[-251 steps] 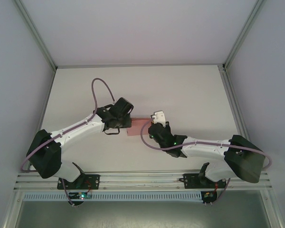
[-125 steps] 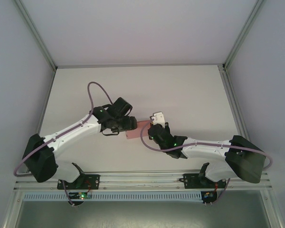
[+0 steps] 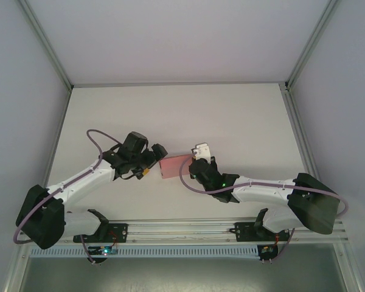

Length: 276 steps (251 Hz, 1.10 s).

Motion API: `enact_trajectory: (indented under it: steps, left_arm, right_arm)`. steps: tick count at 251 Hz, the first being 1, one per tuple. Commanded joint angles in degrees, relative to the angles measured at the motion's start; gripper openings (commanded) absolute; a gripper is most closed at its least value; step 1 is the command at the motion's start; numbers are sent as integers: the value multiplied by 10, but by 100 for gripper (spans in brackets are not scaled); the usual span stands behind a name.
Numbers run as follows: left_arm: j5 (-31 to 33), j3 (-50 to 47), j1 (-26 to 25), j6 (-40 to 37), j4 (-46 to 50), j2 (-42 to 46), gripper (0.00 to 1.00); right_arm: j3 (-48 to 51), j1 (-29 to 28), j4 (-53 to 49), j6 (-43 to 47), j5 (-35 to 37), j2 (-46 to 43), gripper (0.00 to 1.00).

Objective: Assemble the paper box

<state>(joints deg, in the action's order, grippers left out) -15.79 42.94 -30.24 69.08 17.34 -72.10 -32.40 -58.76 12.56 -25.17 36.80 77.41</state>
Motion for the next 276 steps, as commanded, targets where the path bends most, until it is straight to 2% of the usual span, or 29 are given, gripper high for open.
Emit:
enact_trajectory:
  steps: [1,48,65,114,146,156,168,185,196,212,231,255,260,276]
  left_arm:
    - [-39,-18,4,38,-93,-5,98]
    - [-65,-97,5,81,-207,-17,82]
    - [-69,-101,2,73,-221,-25,71]
    - [-72,-120,-3,44,-266,-72,53]
    - [-65,-124,-3,17,-270,-93,48]
    - [-59,-125,-3,14,-267,-93,47]
    - [-54,-126,-3,9,-267,-92,46]
    - [-45,-121,-3,-2,-247,-87,45]
    - [-36,-118,-3,-3,-233,-84,44]
    - [-31,-118,-3,-9,-233,-82,44]
    - [-32,-111,-3,-18,-227,-86,43]
    - [-37,-110,-3,-19,-231,-94,43]
    - [-36,-110,-3,-17,-232,-96,43]
    - [-40,-109,-4,-19,-233,-101,43]
  right_arm:
    - [14,-9,-79,-4,-45,25,0]
    - [9,-10,-86,-23,-40,31,0]
    - [9,-9,-84,-26,-41,34,0]
    - [24,-10,-60,-38,-63,29,0]
    - [30,-10,-44,-14,-94,4,4]
    - [26,-8,-50,-5,-98,-4,10]
    - [17,-5,-64,8,-103,-16,24]
    - [5,5,-88,30,-130,-36,33]
    - [0,16,-99,47,-169,-50,43]
    - [-2,38,-99,87,-275,-68,68]
    - [-8,66,-103,96,-346,-80,84]
    - [-23,120,-111,97,-447,-83,93]
    - [-24,131,-110,100,-474,-83,98]
    - [-31,155,-110,106,-535,-82,98]
